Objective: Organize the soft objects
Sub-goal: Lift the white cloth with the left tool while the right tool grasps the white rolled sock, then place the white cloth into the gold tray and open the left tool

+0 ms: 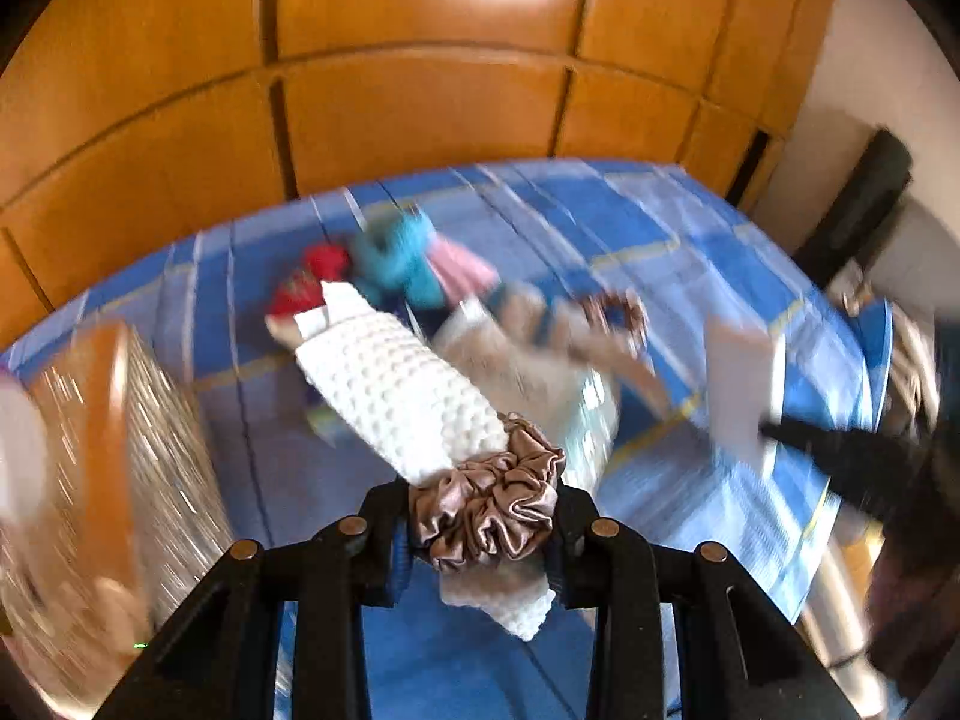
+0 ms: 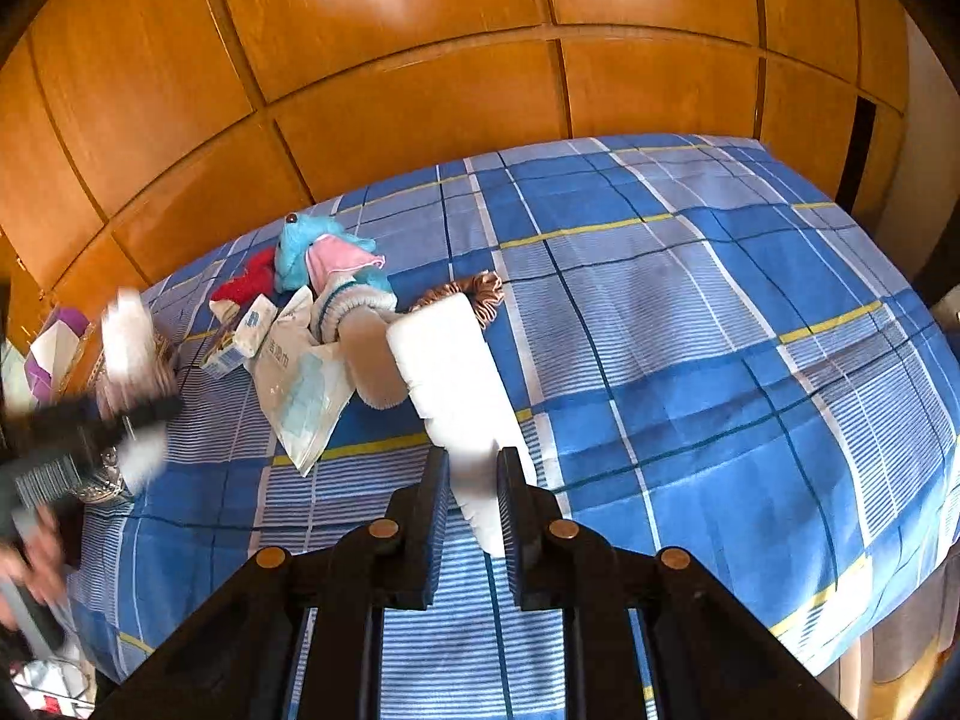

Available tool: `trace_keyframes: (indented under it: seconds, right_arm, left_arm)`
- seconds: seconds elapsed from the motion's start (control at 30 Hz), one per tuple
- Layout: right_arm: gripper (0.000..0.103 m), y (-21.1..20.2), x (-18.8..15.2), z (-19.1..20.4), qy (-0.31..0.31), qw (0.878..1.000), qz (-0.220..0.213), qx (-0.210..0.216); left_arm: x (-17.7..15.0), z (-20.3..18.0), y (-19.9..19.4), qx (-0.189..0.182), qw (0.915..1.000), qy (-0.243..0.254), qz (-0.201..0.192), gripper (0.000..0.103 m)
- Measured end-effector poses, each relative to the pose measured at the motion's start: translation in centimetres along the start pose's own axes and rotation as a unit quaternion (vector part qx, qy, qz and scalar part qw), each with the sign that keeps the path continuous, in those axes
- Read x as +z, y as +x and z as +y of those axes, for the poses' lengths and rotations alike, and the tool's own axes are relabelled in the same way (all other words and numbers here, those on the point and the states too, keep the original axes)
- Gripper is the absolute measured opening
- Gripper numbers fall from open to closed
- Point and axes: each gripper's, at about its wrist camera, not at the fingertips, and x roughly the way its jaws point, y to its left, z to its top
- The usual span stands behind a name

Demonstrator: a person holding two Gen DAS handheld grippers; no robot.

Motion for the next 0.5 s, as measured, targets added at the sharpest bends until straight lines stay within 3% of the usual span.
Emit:
trace_keyframes:
  seconds: [0.17, 0.3, 0.37, 0.5]
  right_arm:
    - [0.015, 0.6, 0.0, 0.7, -0.012, 1.0, -0.005, 0.001]
    - [0.015, 0.8, 0.1, 1.4, -0.028, 1.0, -0.009, -0.01]
    - [0.015, 0.9, 0.2, 1.5, -0.036, 0.999, -0.012, -0.017]
    - [0.015, 1.1, 0.3, 1.6, -0.043, 0.999, -0.015, -0.023]
  left_arm:
    - [7.2, 5.6, -1.2, 0.032, 0.9979, -0.049, -0.027, 0.034]
    - [10.4, 11.8, -4.3, 0.081, 0.9898, -0.098, -0.063, 0.034]
    - [10.4, 14.7, -6.4, 0.1, 0.9846, -0.119, -0.08, 0.034]
    - [7.3, 21.9, -11.4, 0.142, 0.9681, -0.173, -0.112, 0.034]
